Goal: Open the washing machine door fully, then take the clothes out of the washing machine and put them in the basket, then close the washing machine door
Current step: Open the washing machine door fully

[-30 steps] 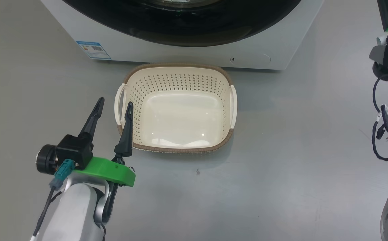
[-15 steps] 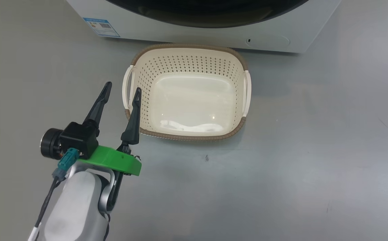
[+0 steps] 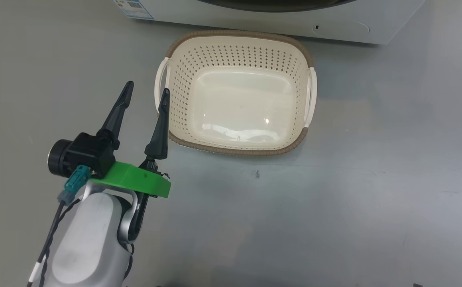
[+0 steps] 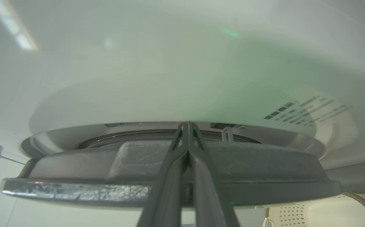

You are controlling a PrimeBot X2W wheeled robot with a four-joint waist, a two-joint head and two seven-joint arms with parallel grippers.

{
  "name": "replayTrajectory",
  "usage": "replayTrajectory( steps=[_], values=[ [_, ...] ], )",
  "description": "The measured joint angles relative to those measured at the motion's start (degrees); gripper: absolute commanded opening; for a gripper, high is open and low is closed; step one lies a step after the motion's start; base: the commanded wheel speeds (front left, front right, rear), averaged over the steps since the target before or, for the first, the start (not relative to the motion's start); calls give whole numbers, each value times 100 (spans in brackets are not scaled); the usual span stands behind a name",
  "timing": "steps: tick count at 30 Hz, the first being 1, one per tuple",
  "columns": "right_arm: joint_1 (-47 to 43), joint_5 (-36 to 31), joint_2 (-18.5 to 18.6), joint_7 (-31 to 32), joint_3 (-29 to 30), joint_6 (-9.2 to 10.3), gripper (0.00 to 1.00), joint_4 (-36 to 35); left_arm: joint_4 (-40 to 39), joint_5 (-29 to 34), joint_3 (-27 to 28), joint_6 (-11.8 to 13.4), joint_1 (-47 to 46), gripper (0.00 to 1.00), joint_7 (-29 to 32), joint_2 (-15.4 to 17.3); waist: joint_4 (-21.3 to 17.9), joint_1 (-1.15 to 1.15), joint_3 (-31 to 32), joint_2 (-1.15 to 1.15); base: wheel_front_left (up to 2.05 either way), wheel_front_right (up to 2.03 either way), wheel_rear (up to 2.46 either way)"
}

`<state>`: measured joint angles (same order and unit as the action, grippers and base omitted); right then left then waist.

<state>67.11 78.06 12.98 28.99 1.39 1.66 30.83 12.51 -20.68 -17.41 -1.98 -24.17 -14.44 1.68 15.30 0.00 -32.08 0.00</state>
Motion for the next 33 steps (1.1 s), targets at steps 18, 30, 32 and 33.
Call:
replayTrajectory(
  steps=[18, 30, 32, 33],
  values=[
    [231, 394, 110, 668, 49, -7, 0, 437, 10, -147, -110, 44, -92, 100, 0, -9, 61, 0, -70, 0, 0, 0, 0],
    [227, 712, 214, 1363, 67, -11, 0, 583, 16, -185, -126, 68, -113, 100, 0, -10, 13, 0, -13, 0, 0, 0, 0],
    [220, 717, 233, 1474, 31, -49, 0, 589, 22, -185, -129, 69, -113, 100, 0, -10, 0, 0, 0, 0, 0, 0, 0],
    [213, 735, 233, 1525, 30, -52, 0, 590, 26, -185, -129, 69, -113, 100, 0, -10, -8, 0, 6, 0, 0, 0, 0]
  ],
)
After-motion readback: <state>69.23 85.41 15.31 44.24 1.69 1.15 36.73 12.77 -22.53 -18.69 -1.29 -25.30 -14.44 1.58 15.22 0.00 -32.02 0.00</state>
